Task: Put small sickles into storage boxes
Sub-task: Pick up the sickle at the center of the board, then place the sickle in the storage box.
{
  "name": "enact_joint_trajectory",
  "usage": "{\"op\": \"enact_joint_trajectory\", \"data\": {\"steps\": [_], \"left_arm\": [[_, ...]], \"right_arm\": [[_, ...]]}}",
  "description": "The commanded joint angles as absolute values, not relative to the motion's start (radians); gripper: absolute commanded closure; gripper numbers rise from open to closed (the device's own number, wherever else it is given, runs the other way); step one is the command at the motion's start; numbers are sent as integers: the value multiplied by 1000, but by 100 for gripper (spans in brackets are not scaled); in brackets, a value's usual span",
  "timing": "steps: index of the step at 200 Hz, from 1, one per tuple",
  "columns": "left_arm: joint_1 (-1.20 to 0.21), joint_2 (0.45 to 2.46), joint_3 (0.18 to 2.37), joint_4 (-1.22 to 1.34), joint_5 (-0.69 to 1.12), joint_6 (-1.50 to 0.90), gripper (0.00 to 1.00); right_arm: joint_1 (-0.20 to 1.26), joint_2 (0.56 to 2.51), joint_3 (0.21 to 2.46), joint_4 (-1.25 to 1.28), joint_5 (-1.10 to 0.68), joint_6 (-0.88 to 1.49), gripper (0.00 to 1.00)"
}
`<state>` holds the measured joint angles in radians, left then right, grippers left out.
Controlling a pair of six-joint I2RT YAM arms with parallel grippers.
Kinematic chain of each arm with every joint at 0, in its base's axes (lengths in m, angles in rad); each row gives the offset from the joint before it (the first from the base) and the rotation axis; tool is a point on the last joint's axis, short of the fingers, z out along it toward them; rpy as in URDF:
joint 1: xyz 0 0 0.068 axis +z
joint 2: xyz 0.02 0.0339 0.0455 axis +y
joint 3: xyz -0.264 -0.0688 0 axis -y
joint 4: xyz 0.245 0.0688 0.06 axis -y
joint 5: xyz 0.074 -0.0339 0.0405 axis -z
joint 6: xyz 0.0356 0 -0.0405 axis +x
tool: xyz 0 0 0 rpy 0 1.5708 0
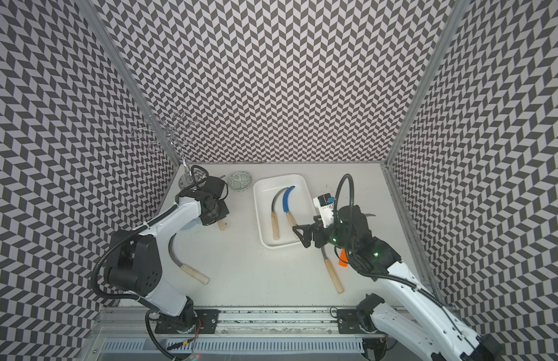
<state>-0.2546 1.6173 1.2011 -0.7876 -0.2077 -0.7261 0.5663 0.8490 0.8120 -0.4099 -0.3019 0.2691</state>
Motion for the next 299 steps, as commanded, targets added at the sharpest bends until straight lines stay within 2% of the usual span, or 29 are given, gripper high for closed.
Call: {"op": "enact_joint_trajectory", "data": {"steps": [1,120,299], "left_arm": [[-256,1579,1222,-779,-206,-721,81],[-400,1597,1309,-820,-197,-768,81],[-686,1754,1456,-809,-138,-886,81]], "right_arm": [[569,834,801,-357,-287,256,0],[569,840,802,-360,-277,256,0],[568,841,818,-405,-100,275,0]]}}
